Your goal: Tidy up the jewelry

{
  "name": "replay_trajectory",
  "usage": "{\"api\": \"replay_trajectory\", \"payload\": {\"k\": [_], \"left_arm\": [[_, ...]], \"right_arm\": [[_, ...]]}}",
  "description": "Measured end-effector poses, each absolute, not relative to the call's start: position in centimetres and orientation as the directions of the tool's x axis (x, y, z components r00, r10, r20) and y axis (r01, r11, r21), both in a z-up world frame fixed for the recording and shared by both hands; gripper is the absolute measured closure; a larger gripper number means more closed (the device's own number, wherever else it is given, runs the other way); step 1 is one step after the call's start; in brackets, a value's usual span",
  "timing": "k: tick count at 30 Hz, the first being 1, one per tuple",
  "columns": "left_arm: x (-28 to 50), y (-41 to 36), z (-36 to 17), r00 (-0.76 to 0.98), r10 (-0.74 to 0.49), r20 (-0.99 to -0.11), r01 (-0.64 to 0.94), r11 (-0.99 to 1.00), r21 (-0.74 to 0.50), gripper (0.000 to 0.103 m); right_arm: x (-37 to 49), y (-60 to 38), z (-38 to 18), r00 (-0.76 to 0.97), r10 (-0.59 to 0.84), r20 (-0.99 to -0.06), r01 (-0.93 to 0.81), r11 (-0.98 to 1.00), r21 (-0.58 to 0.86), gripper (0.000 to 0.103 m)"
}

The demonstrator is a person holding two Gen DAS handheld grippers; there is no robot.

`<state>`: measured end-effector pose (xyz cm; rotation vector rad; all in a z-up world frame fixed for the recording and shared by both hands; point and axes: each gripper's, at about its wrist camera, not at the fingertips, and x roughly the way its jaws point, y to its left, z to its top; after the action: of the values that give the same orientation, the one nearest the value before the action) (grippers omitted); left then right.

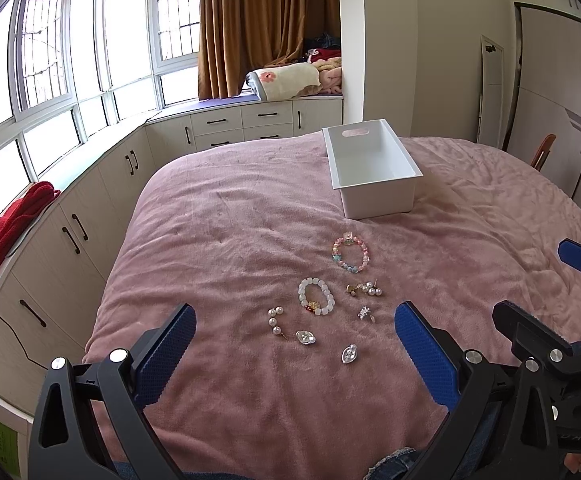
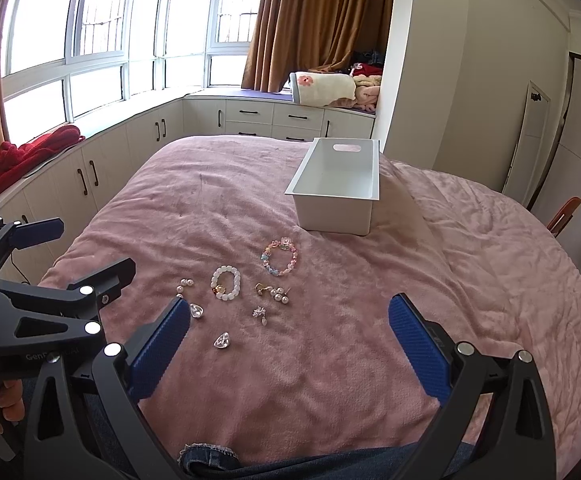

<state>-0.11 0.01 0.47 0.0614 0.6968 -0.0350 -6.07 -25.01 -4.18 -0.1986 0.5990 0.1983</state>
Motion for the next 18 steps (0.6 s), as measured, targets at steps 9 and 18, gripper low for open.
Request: {"api": "replay_trajectory", "payload": {"k": [9, 18], "left_arm": [[-0.10, 0.03, 0.37, 0.767, -0.010, -0.641, 0.051, 0.998, 0.044, 0.002], [0.25, -0.30, 1.07, 0.776, 0.010, -0.631, 0.031, 0.998, 0.055, 0.002]], "right_arm": [[-6.05, -25.06, -4.25, 0.810, 0.128, -0.573, -0.241, 0.962, -0.126, 0.005], [-6.05, -25.11, -4.20, 0.810, 0.129, -0.571, -0.241, 0.962, -0.125, 0.005]]}}
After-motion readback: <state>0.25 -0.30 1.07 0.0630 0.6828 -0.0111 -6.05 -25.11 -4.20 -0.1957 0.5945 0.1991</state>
